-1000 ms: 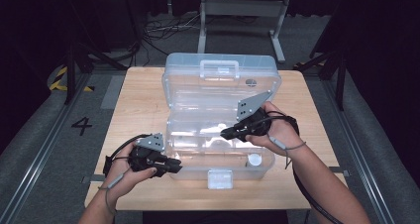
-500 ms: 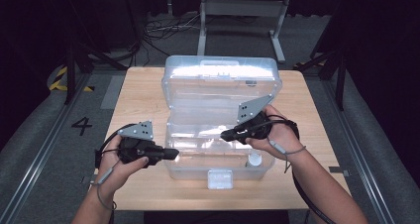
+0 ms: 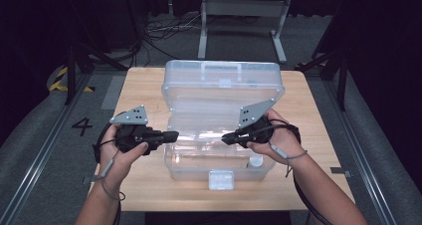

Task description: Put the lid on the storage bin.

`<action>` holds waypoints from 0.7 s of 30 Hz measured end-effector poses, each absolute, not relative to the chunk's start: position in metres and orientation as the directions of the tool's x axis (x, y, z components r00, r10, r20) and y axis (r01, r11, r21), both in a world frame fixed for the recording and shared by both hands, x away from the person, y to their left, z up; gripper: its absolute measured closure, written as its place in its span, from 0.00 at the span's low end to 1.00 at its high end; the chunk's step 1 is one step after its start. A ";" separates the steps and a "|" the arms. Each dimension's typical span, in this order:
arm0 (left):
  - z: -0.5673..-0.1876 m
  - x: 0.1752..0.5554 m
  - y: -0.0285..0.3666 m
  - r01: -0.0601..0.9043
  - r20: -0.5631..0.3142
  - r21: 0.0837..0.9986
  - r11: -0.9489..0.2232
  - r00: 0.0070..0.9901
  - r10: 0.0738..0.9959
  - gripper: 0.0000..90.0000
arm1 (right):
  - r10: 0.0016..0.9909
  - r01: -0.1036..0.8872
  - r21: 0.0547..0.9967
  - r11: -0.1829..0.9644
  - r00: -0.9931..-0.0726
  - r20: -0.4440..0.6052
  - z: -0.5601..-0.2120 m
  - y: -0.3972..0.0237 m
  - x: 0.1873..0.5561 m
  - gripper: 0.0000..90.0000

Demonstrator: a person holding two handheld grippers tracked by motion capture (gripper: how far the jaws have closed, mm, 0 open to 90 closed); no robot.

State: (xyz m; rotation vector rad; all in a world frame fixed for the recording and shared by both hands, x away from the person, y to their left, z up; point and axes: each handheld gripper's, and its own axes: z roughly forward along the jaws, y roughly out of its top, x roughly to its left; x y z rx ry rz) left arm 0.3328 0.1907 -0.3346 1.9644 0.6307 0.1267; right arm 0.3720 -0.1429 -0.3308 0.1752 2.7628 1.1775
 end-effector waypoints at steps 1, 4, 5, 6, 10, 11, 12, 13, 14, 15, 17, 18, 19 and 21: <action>-0.334 0.334 0.191 0.374 -0.178 0.866 -0.333 0.851 0.494 1.00 | 0.159 0.054 0.723 0.689 -0.984 -0.078 -0.331 -0.143 0.371 0.96; -0.333 0.339 0.191 0.383 -0.180 0.868 -0.317 0.836 0.518 1.00 | 0.164 0.052 0.722 0.690 -0.983 -0.086 -0.332 -0.142 0.369 0.96; -0.333 0.339 0.191 0.383 -0.180 0.868 -0.317 0.836 0.518 1.00 | 0.164 0.052 0.722 0.690 -0.983 -0.086 -0.332 -0.142 0.369 0.96; -0.334 0.340 0.191 0.385 -0.183 0.870 -0.308 0.832 0.523 1.00 | 0.164 0.051 0.721 0.691 -0.982 -0.088 -0.332 -0.142 0.369 0.96; -0.334 0.346 0.192 0.406 -0.201 0.872 -0.274 0.807 0.556 1.00 | 0.169 0.047 0.716 0.696 -0.981 -0.099 -0.333 -0.142 0.365 0.96; -0.334 0.347 0.192 0.417 -0.213 0.870 -0.262 0.798 0.564 1.00 | 0.168 0.046 0.714 0.698 -0.981 -0.101 -0.334 -0.142 0.365 0.95; -0.334 0.348 0.193 0.418 -0.215 0.872 -0.253 0.794 0.568 1.00 | 0.171 0.045 0.714 0.698 -0.980 -0.106 -0.334 -0.142 0.364 0.95; -0.333 0.349 0.193 0.419 -0.218 0.874 -0.245 0.790 0.573 1.00 | 0.173 0.043 0.715 0.698 -0.979 -0.110 -0.334 -0.142 0.363 0.95; -0.333 0.349 0.193 0.420 -0.218 0.875 -0.242 0.786 0.578 1.00 | 0.173 0.040 0.713 0.700 -0.978 -0.116 -0.334 -0.142 0.362 0.95; -0.333 0.349 0.192 0.421 -0.216 0.875 -0.240 0.783 0.584 1.00 | 0.178 0.039 0.713 0.700 -0.977 -0.121 -0.334 -0.142 0.361 0.94; -0.332 0.349 0.192 0.422 -0.213 0.874 -0.242 0.779 0.590 1.00 | 0.185 0.041 0.717 0.696 -0.975 -0.123 -0.335 -0.143 0.359 0.94; -0.333 0.349 0.192 0.425 -0.215 0.873 -0.241 0.777 0.591 1.00 | 0.189 0.043 0.723 0.690 -0.974 -0.122 -0.334 -0.144 0.359 0.93; -0.333 0.349 0.191 0.428 -0.215 0.871 -0.243 0.775 0.594 1.00 | 0.191 0.043 0.727 0.685 -0.974 -0.122 -0.334 -0.145 0.358 0.94; -0.333 0.349 0.191 0.428 -0.209 0.869 -0.247 0.772 0.600 1.00 | 0.193 0.045 0.729 0.683 -0.974 -0.121 -0.333 -0.146 0.357 0.94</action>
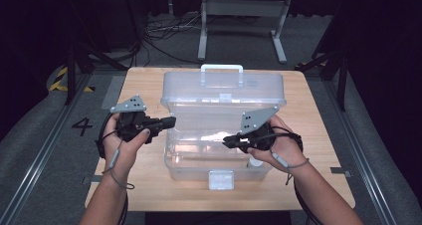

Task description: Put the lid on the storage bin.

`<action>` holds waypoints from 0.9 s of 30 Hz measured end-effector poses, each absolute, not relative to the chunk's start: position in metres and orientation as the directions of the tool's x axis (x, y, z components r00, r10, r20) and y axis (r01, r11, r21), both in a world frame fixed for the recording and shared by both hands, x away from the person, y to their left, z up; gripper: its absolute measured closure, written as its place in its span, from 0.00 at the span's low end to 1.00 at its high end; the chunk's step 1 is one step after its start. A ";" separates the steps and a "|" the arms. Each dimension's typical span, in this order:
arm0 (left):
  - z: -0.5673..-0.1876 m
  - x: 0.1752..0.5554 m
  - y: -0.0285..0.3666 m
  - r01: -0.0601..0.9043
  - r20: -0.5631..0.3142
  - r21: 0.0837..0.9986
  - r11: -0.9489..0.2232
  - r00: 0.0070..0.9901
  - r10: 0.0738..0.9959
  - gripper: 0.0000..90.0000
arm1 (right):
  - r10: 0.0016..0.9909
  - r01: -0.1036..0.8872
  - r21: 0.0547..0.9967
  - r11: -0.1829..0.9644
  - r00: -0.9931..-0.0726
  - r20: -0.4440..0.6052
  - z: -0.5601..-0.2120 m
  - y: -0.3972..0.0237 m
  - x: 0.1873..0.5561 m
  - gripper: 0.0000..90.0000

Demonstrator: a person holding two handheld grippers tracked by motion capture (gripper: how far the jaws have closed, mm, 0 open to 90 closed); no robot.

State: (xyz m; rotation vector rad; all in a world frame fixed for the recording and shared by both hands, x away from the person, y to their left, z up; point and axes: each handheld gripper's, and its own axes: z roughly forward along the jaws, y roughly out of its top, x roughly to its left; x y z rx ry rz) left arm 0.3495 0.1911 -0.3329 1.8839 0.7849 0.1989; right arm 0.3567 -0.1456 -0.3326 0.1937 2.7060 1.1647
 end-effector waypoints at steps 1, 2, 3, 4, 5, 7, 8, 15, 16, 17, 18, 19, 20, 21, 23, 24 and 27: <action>-0.333 0.350 0.191 0.427 -0.204 0.869 -0.251 0.770 0.604 1.00 | 0.196 0.043 0.734 0.678 -0.973 -0.123 -0.332 -0.147 0.355 0.95; -0.334 0.350 0.191 0.431 -0.207 0.867 -0.250 0.769 0.605 1.00 | 0.193 0.043 0.734 0.678 -0.974 -0.121 -0.331 -0.147 0.354 0.95; -0.334 0.350 0.191 0.431 -0.208 0.867 -0.248 0.767 0.607 1.00 | 0.195 0.047 0.737 0.674 -0.974 -0.117 -0.330 -0.148 0.353 0.96; -0.335 0.350 0.192 0.433 -0.207 0.867 -0.248 0.765 0.610 1.00 | 0.195 0.044 0.742 0.669 -0.974 -0.118 -0.329 -0.149 0.352 0.96; -0.335 0.350 0.192 0.433 -0.208 0.867 -0.247 0.764 0.610 1.00 | 0.196 0.043 0.750 0.661 -0.974 -0.117 -0.328 -0.150 0.350 0.97; -0.336 0.350 0.191 0.442 -0.213 0.860 -0.255 0.765 0.608 1.00 | 0.202 0.029 0.760 0.649 -0.970 -0.135 -0.324 -0.153 0.345 0.97; -0.337 0.350 0.191 0.451 -0.225 0.854 -0.260 0.771 0.596 1.00 | 0.202 0.024 0.765 0.643 -0.969 -0.140 -0.322 -0.155 0.343 0.97; -0.337 0.349 0.190 0.446 -0.214 0.854 -0.268 0.770 0.601 1.00 | 0.213 0.024 0.782 0.623 -0.967 -0.140 -0.315 -0.163 0.336 0.97; -0.337 0.349 0.190 0.446 -0.212 0.853 -0.270 0.770 0.602 1.00 | 0.217 0.025 0.785 0.619 -0.966 -0.140 -0.316 -0.164 0.336 0.97; -0.337 0.349 0.190 0.448 -0.214 0.853 -0.270 0.770 0.601 1.00 | 0.219 0.025 0.786 0.618 -0.965 -0.141 -0.316 -0.165 0.337 0.97; -0.337 0.349 0.190 0.445 -0.211 0.853 -0.272 0.772 0.600 1.00 | 0.221 0.029 0.788 0.616 -0.965 -0.138 -0.316 -0.166 0.337 0.97; -0.337 0.349 0.190 0.446 -0.211 0.852 -0.274 0.772 0.599 1.00 | 0.226 0.032 0.791 0.611 -0.964 -0.136 -0.316 -0.168 0.337 0.98; -0.337 0.349 0.190 0.447 -0.211 0.851 -0.276 0.772 0.599 1.00 | 0.232 0.036 0.794 0.607 -0.963 -0.134 -0.316 -0.170 0.337 0.98; -0.337 0.349 0.190 0.446 -0.210 0.850 -0.279 0.774 0.598 1.00 | 0.238 0.041 0.796 0.604 -0.962 -0.131 -0.316 -0.172 0.337 0.99; -0.337 0.349 0.190 0.446 -0.209 0.849 -0.282 0.775 0.597 1.00 | 0.256 0.055 0.807 0.588 -0.959 -0.121 -0.316 -0.179 0.336 1.00; -0.337 0.349 0.190 0.446 -0.209 0.849 -0.282 0.775 0.597 1.00 | 0.267 0.064 0.811 0.582 -0.957 -0.115 -0.316 -0.183 0.335 1.00; -0.337 0.349 0.189 0.446 -0.208 0.849 -0.284 0.775 0.597 1.00 | 0.286 0.078 0.819 0.568 -0.952 -0.107 -0.316 -0.190 0.335 1.00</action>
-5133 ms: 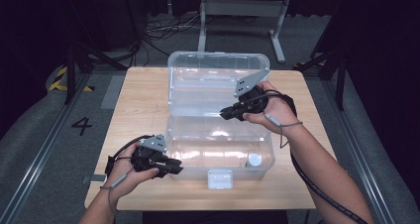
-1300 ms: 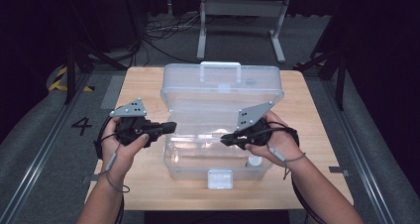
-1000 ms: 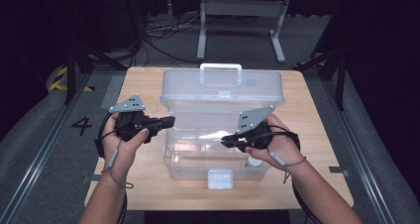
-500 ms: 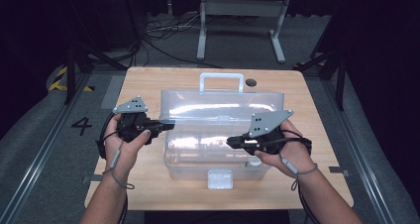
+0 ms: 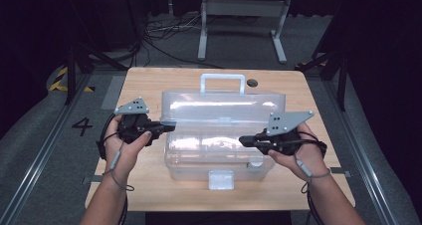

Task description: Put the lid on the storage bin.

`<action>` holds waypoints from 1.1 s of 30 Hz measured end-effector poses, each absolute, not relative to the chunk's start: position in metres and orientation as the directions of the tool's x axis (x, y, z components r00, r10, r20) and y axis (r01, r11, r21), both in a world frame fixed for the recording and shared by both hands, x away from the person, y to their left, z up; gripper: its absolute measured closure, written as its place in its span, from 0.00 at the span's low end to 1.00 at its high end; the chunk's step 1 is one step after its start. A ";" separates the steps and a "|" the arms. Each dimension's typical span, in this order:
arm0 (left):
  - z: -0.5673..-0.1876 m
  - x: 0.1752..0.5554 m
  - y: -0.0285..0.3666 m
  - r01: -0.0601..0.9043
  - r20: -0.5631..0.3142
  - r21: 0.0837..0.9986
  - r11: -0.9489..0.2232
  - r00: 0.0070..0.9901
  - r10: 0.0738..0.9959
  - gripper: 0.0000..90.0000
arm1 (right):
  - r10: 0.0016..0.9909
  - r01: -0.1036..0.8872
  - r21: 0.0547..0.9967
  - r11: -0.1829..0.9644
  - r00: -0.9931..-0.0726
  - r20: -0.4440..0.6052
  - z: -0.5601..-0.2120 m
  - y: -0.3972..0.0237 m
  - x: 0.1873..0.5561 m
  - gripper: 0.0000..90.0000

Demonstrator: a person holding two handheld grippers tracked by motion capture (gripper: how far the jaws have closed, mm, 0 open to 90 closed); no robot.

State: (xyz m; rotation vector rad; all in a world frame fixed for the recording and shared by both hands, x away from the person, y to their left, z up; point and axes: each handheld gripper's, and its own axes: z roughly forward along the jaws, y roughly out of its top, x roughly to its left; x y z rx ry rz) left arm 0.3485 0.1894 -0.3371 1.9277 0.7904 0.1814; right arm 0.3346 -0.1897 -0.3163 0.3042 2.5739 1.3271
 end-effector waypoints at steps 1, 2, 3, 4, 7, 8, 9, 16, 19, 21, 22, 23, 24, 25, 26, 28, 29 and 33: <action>-0.337 0.348 0.189 0.447 -0.210 0.848 -0.285 0.776 0.595 1.00 | 0.299 0.088 0.824 0.560 -0.949 -0.102 -0.316 -0.194 0.334 1.00; -0.337 0.348 0.189 0.447 -0.208 0.848 -0.286 0.776 0.595 1.00 | 0.311 0.097 0.830 0.550 -0.946 -0.095 -0.316 -0.198 0.333 1.00; -0.337 0.348 0.189 0.445 -0.205 0.847 -0.289 0.777 0.596 1.00 | 0.320 0.102 0.835 0.541 -0.943 -0.092 -0.316 -0.202 0.333 1.00; -0.337 0.347 0.189 0.448 -0.208 0.846 -0.289 0.777 0.595 1.00 | 0.331 0.111 0.838 0.534 -0.940 -0.086 -0.317 -0.207 0.332 1.00; -0.338 0.346 0.189 0.450 -0.206 0.844 -0.291 0.775 0.598 1.00 | 0.364 0.139 0.846 0.515 -0.929 -0.069 -0.318 -0.220 0.332 1.00; -0.338 0.346 0.189 0.452 -0.208 0.842 -0.293 0.776 0.596 1.00 | 0.375 0.148 0.848 0.510 -0.925 -0.065 -0.318 -0.223 0.332 1.00; -0.338 0.346 0.189 0.451 -0.207 0.842 -0.294 0.776 0.596 1.00 | 0.389 0.156 0.850 0.503 -0.919 -0.062 -0.319 -0.227 0.332 1.00; -0.339 0.345 0.189 0.450 -0.206 0.841 -0.300 0.779 0.592 1.00 | 0.459 0.219 0.851 0.477 -0.888 -0.029 -0.321 -0.249 0.332 1.00; -0.339 0.345 0.189 0.453 -0.207 0.839 -0.303 0.779 0.592 1.00 | 0.475 0.234 0.849 0.474 -0.880 -0.022 -0.322 -0.254 0.332 1.00; -0.339 0.345 0.189 0.454 -0.206 0.836 -0.309 0.781 0.589 1.00 | 0.496 0.251 0.848 0.467 -0.868 -0.016 -0.323 -0.259 0.333 1.00; -0.339 0.345 0.189 0.455 -0.206 0.835 -0.310 0.781 0.590 1.00 | 0.504 0.260 0.848 0.462 -0.864 -0.010 -0.324 -0.261 0.334 1.00; -0.339 0.345 0.189 0.453 -0.203 0.834 -0.315 0.782 0.589 1.00 | 0.510 0.271 0.846 0.459 -0.860 -0.002 -0.324 -0.263 0.334 1.00; -0.339 0.344 0.189 0.453 -0.200 0.832 -0.320 0.783 0.589 1.00 | 0.515 0.275 0.845 0.458 -0.857 0.000 -0.325 -0.265 0.334 1.00; -0.339 0.344 0.189 0.452 -0.198 0.831 -0.324 0.785 0.588 1.00 | 0.520 0.285 0.844 0.455 -0.854 0.007 -0.326 -0.267 0.335 1.00; -0.340 0.344 0.189 0.458 -0.202 0.827 -0.327 0.784 0.587 1.00 | 0.523 0.289 0.843 0.454 -0.852 0.010 -0.326 -0.268 0.335 1.00; -0.340 0.343 0.188 0.458 -0.199 0.825 -0.331 0.784 0.589 1.00 | 0.529 0.298 0.841 0.451 -0.848 0.017 -0.327 -0.270 0.336 1.00; -0.341 0.342 0.188 0.460 -0.198 0.822 -0.336 0.784 0.589 1.00 | 0.531 0.301 0.841 0.450 -0.847 0.019 -0.327 -0.271 0.337 1.00; -0.342 0.341 0.188 0.459 -0.193 0.817 -0.349 0.788 0.585 1.00 | 0.535 0.320 0.833 0.452 -0.844 0.035 -0.329 -0.273 0.339 1.00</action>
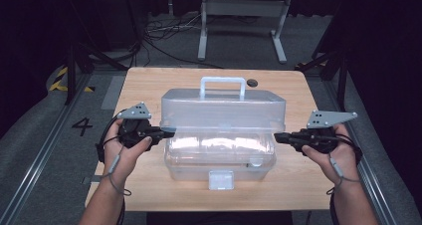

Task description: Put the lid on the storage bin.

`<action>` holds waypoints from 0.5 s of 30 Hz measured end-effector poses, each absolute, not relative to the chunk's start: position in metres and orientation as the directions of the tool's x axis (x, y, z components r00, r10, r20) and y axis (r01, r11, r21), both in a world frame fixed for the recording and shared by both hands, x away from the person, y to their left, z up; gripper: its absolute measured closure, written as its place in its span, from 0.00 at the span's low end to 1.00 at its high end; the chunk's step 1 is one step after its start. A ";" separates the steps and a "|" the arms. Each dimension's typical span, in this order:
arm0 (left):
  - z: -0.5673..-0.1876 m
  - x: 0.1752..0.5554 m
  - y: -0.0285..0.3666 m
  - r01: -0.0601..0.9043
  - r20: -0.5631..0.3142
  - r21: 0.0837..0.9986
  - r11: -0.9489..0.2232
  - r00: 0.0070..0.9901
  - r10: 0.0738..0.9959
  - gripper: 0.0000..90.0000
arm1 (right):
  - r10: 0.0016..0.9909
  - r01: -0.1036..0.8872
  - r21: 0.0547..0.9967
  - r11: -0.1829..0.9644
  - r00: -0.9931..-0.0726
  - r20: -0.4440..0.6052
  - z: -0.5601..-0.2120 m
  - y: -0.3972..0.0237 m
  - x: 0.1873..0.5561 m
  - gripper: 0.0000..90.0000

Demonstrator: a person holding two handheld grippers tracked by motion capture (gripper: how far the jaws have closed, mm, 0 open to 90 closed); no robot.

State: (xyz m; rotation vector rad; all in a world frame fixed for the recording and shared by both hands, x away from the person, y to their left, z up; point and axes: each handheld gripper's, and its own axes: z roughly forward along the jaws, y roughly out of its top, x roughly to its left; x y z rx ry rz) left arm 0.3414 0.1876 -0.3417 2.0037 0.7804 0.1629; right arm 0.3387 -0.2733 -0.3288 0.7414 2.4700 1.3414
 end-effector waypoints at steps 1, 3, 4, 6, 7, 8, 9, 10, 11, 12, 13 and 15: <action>-0.342 0.341 0.187 0.461 -0.193 0.815 -0.351 0.788 0.585 1.00 | 0.535 0.323 0.831 0.453 -0.844 0.037 -0.329 -0.274 0.339 1.00; -0.343 0.340 0.187 0.465 -0.197 0.812 -0.354 0.788 0.584 1.00 | 0.533 0.332 0.826 0.456 -0.845 0.045 -0.329 -0.274 0.340 1.00; -0.343 0.340 0.187 0.466 -0.198 0.811 -0.354 0.788 0.583 1.00 | 0.534 0.337 0.822 0.458 -0.844 0.048 -0.329 -0.274 0.340 1.00; -0.344 0.340 0.187 0.470 -0.203 0.806 -0.359 0.790 0.579 0.99 | 0.534 0.343 0.820 0.457 -0.844 0.055 -0.329 -0.275 0.340 1.00; -0.344 0.340 0.187 0.472 -0.206 0.804 -0.362 0.792 0.575 0.99 | 0.533 0.347 0.818 0.458 -0.844 0.060 -0.330 -0.275 0.340 1.00; -0.344 0.340 0.187 0.472 -0.206 0.804 -0.362 0.792 0.575 0.97 | 0.533 0.347 0.818 0.458 -0.844 0.060 -0.330 -0.275 0.340 1.00; -0.344 0.340 0.187 0.477 -0.213 0.800 -0.365 0.794 0.570 0.97 | 0.532 0.349 0.817 0.459 -0.845 0.062 -0.330 -0.275 0.340 1.00; -0.345 0.339 0.187 0.475 -0.209 0.800 -0.367 0.794 0.571 0.97 | 0.532 0.352 0.815 0.461 -0.844 0.064 -0.330 -0.275 0.340 1.00; -0.345 0.339 0.187 0.479 -0.212 0.797 -0.369 0.793 0.571 0.97 | 0.531 0.353 0.813 0.464 -0.845 0.064 -0.330 -0.275 0.341 1.00; -0.346 0.339 0.187 0.478 -0.211 0.795 -0.373 0.795 0.569 0.97 | 0.531 0.355 0.809 0.468 -0.845 0.063 -0.330 -0.275 0.340 1.00; -0.346 0.338 0.187 0.482 -0.213 0.792 -0.376 0.794 0.569 0.97 | 0.531 0.357 0.807 0.471 -0.845 0.064 -0.330 -0.275 0.340 1.00; -0.346 0.338 0.187 0.479 -0.211 0.792 -0.379 0.796 0.567 0.97 | 0.532 0.361 0.804 0.473 -0.844 0.066 -0.330 -0.275 0.340 1.00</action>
